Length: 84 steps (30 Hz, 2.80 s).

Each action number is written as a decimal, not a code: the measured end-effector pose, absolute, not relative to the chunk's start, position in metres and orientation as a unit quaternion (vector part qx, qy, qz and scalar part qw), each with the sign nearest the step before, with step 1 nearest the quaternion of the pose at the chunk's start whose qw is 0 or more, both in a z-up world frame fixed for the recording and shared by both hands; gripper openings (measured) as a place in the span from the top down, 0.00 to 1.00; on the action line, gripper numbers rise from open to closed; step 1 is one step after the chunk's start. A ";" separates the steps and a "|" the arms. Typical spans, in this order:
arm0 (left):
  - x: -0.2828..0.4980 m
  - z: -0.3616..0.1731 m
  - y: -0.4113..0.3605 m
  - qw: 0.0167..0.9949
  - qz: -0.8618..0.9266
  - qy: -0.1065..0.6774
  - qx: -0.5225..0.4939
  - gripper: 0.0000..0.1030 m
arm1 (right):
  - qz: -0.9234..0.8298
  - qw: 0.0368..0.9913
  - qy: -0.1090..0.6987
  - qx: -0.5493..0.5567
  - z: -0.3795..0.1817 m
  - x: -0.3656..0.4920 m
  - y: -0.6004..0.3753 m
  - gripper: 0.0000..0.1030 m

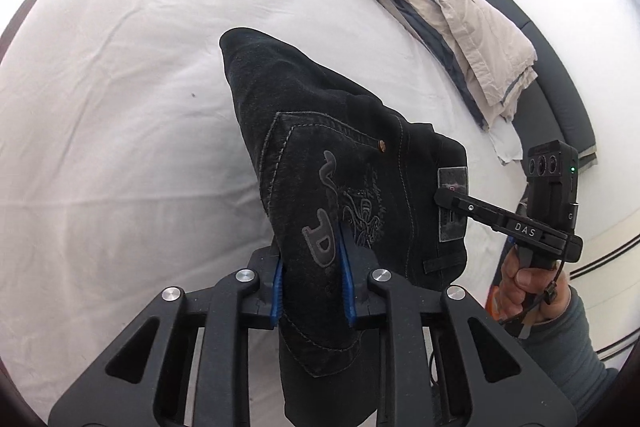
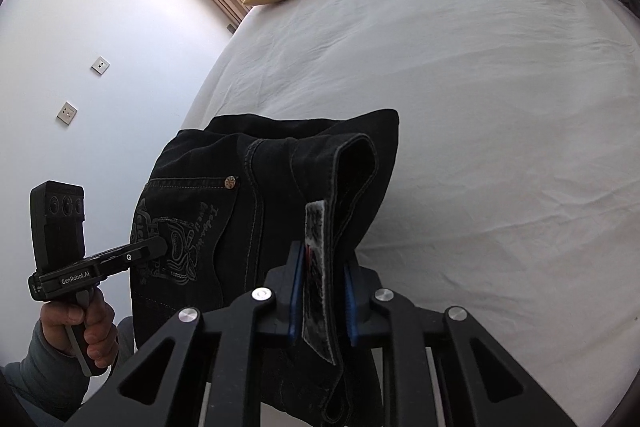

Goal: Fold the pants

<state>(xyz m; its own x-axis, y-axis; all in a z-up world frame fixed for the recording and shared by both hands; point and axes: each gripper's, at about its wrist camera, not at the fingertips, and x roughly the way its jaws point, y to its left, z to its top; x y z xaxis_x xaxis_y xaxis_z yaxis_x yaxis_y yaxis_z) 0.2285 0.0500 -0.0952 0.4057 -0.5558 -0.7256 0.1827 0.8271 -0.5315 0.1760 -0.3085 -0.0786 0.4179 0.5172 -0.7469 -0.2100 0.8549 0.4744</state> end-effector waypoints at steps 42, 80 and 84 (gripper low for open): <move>0.011 0.048 0.071 0.971 0.041 0.233 0.024 0.00 | 0.078 0.953 0.261 0.136 0.043 0.010 -0.276 0.00; 0.031 -0.009 0.048 0.916 0.000 0.400 -0.041 0.00 | 0.055 0.934 0.351 0.047 0.045 -0.031 -0.218 0.00; 0.031 -0.009 0.047 0.915 -0.002 0.400 -0.040 0.00 | 0.056 0.933 0.353 0.046 0.044 -0.030 -0.216 0.00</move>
<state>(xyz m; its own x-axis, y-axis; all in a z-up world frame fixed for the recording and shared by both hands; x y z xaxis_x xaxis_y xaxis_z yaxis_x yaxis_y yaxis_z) 0.0313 0.0466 -0.0088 0.6793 -0.0362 -0.7330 -0.0282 0.9968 -0.0754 -0.0300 -0.2164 0.0441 0.7448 0.1368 -0.6531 -0.0722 0.9895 0.1249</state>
